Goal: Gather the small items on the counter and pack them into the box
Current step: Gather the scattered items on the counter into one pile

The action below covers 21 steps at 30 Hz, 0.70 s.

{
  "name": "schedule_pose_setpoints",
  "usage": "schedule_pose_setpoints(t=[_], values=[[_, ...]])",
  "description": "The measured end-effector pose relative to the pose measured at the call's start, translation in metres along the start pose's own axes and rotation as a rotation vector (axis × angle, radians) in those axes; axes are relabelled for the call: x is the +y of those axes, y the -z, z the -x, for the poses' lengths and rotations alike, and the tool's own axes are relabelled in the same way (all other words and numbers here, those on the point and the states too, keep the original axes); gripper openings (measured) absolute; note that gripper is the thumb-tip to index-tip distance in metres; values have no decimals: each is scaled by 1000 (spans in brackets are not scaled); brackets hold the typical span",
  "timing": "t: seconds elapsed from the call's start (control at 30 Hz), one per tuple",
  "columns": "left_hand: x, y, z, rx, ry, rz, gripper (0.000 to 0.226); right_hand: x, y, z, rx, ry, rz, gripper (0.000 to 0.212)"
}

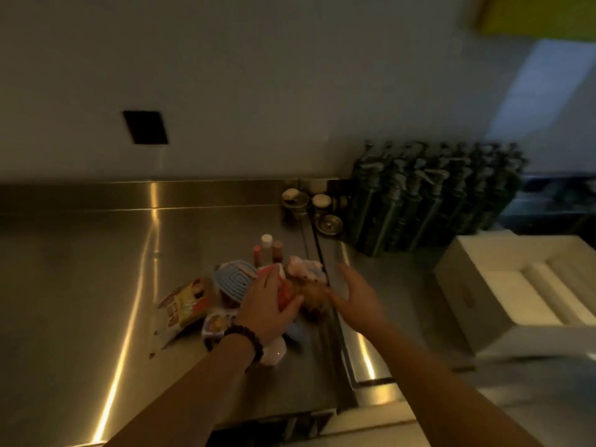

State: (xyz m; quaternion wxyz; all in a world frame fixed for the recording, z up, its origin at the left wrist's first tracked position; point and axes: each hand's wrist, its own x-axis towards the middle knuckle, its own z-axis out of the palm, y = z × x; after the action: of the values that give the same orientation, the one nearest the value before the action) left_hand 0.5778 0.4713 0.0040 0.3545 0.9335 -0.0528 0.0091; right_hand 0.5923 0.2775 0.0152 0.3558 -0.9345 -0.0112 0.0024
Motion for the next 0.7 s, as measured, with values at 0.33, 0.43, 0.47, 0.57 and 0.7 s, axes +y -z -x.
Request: schedule_pose_setpoints(t=[0.33,0.43,0.47,0.57,0.7], values=[[122,-72,0,-188,-192,-31,81,102,143,63,275,-191,93,55],[164,-98,-1,-203,-181,39,82,141,184,66,314,-209,108,53],[178,-108,-2,-214,-175,83,81,157,199,66,323,-205,117,52],[220,-147,-14,-197,-179,162,81,211,249,58,361,-186,154,51],[279,-202,-30,-168,-86,320,78,285,308,45,345,-188,127,52]])
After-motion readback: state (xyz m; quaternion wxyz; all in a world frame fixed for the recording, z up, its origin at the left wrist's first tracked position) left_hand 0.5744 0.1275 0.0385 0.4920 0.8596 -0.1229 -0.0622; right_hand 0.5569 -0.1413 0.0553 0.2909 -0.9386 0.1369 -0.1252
